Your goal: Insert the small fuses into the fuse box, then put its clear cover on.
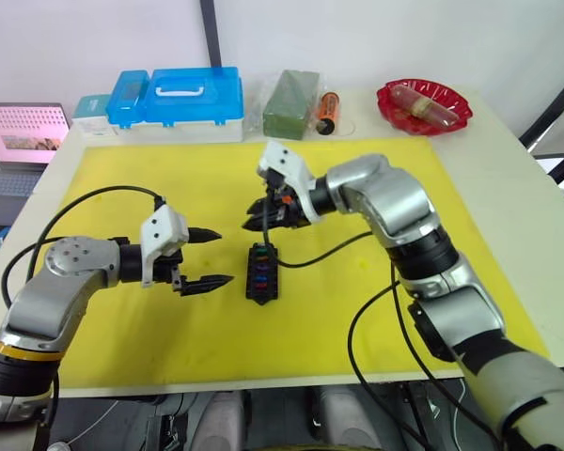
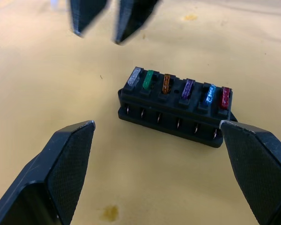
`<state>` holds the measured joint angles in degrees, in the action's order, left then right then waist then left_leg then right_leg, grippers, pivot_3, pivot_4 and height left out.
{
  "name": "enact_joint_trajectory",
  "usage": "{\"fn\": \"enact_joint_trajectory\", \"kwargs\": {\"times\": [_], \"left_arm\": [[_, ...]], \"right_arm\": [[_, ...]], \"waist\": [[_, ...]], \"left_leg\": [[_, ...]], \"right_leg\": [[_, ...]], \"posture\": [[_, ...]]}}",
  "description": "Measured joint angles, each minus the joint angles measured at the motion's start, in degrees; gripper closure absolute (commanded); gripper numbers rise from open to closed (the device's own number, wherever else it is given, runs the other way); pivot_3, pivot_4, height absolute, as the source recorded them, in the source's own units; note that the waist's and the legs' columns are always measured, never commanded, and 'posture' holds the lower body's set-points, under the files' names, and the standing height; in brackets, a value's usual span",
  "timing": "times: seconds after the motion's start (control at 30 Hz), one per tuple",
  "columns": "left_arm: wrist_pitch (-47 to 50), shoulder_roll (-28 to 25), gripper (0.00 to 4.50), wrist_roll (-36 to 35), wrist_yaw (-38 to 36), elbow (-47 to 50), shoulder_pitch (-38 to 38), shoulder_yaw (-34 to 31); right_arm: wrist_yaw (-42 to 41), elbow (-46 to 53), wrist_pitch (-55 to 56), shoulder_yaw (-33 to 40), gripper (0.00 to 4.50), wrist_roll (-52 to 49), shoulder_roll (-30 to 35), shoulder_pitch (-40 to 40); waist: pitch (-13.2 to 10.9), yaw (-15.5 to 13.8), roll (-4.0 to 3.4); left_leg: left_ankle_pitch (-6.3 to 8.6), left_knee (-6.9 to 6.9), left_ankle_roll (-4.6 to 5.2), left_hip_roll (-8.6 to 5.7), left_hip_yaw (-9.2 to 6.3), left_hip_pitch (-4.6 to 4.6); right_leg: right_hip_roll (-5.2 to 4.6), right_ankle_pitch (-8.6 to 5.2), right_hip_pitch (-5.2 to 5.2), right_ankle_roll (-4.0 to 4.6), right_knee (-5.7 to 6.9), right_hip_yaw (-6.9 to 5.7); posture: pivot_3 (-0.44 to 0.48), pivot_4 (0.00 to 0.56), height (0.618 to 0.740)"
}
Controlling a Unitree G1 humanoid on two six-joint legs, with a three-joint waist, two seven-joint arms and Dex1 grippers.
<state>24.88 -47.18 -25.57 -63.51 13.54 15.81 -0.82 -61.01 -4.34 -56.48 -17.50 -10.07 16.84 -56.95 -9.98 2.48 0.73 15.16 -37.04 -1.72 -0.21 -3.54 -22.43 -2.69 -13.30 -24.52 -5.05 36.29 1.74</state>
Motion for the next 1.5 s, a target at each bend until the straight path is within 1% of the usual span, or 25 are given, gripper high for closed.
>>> {"fn": "enact_joint_trajectory", "kwargs": {"times": [0.1,0.13,0.17,0.23,0.4,0.6,0.8,0.93,1.17,1.23,1.33,1.4,1.5], "left_arm": [[0.07,0.00,0.00,-0.01,-0.02,0.03,0.01,-0.04],[0.12,0.00,0.00,-0.04,-0.02,0.04,0.02,-0.06],[0.26,0.00,0.00,-0.05,-0.02,0.04,0.00,-0.08],[0.67,-0.01,0.00,-0.05,-0.03,0.04,-0.01,-0.09],[0.68,-0.01,0.00,-0.06,-0.07,0.04,0.00,-0.10],[0.68,-0.01,0.00,-0.06,-0.11,0.04,-0.01,-0.11],[0.68,-0.01,0.00,-0.07,-0.11,0.04,-0.04,-0.12],[0.68,-0.01,0.00,-0.09,-0.13,0.04,-0.45,-0.20],[0.68,-0.01,0.00,-0.18,-0.07,0.09,-1.12,-0.33],[0.68,-0.02,0.00,-0.40,-0.08,0.33,-1.66,-0.65],[1.07,-0.07,0.00,-1.28,-0.03,1.42,-2.50,-1.21],[1.64,-0.39,0.00,-1.64,0.08,2.82,-3.00,-2.17],[3.17,-1.61,0.00,-2.71,0.44,4.17,-3.85,-3.66]], "right_arm": [[2.92,1.51,2.58,0.60,3.74,-0.22,0.12,3.82],[3.88,1.81,3.67,0.94,4.17,-0.42,-0.22,6.07],[4.49,1.88,4.44,1.49,4.48,-1.10,-0.80,8.12],[5.26,1.94,4.81,2.63,4.48,-2.97,-2.29,10.94],[6.90,3.97,7.33,3.61,4.48,-5.30,-2.85,11.72],[8.49,2.28,9.21,2.83,4.48,-5.77,-2.71,14.45],[8.93,-1.62,12.59,0.30,4.48,-3.90,-2.01,15.11],[8.73,-2.18,12.70,-0.96,4.48,-3.49,-1.08,14.47],[8.86,-1.22,10.47,1.30,4.48,-6.06,-1.22,14.37],[9.14,0.47,8.83,2.57,4.48,-7.60,-1.21,14.38],[9.59,5.85,6.41,5.63,4.48,-10.85,-0.45,14.17],[10.01,9.70,4.71,7.87,4.48,-12.76,1.23,14.01],[10.69,13.20,4.39,9.96,4.48,-13.48,5.39,14.06]], "waist": [[0.02,0.02,0.03],[0.02,0.02,0.03],[0.01,0.02,0.02],[0.01,0.07,0.01],[0.01,0.04,0.02],[0.01,-0.02,0.02],[0.02,0.01,0.03],[0.05,-0.01,0.03],[0.05,-0.05,0.02],[0.04,-0.04,0.01],[0.03,-0.07,0.01],[0.03,-0.18,0.02],[0.03,-0.21,0.01]], "left_leg": [[0.00,0.01,0.00,0.01,0.00,0.01],[0.00,0.01,0.00,0.00,0.00,0.01],[0.00,0.01,0.00,0.00,0.01,0.01],[0.00,0.00,0.00,0.00,0.02,0.01],[0.00,0.00,0.00,0.01,0.00,0.01],[0.00,-0.01,0.00,0.00,0.00,0.01],[0.00,-0.01,0.00,0.01,0.00,0.06],[0.00,-0.01,0.00,0.01,0.00,0.13],[0.00,-0.01,0.00,0.01,-0.01,0.13],[0.00,-0.01,0.00,0.01,-0.01,0.09],[0.00,0.00,0.00,0.02,-0.02,0.05],[0.00,-0.01,0.00,0.01,-0.02,0.05],[0.00,-0.01,0.00,0.01,-0.01,0.05]], "right_leg": [[0.01,0.00,0.01,0.01,-0.01,0.00],[0.01,0.00,0.01,0.01,-0.01,0.00],[0.01,0.00,0.01,0.00,-0.01,0.00],[0.01,0.00,0.01,0.00,-0.01,0.01],[0.02,0.00,0.01,0.00,0.00,0.01],[0.02,0.00,0.03,0.00,-0.01,0.01],[0.03,0.00,0.07,0.01,-0.01,0.01],[0.03,0.00,0.16,0.01,-0.01,0.01],[0.03,-0.01,0.17,0.01,-0.02,0.01],[0.02,0.00,0.12,0.01,-0.02,0.01],[0.01,0.00,0.09,0.01,-0.02,0.01],[0.00,0.00,0.09,0.01,-0.03,0.00],[0.00,-0.01,0.10,0.01,-0.05,0.00]], "posture": [[0.000,0.150,0.740],[0.000,0.150,0.740],[0.000,0.150,0.740],[0.000,0.150,0.740],[0.000,0.150,0.740],[0.000,0.150,0.740],[0.000,0.150,0.740],[0.000,0.150,0.740],[0.000,0.150,0.740],[0.000,0.150,0.740],[0.000,0.150,0.740],[0.000,0.150,0.740],[0.000,0.150,0.740]]}}
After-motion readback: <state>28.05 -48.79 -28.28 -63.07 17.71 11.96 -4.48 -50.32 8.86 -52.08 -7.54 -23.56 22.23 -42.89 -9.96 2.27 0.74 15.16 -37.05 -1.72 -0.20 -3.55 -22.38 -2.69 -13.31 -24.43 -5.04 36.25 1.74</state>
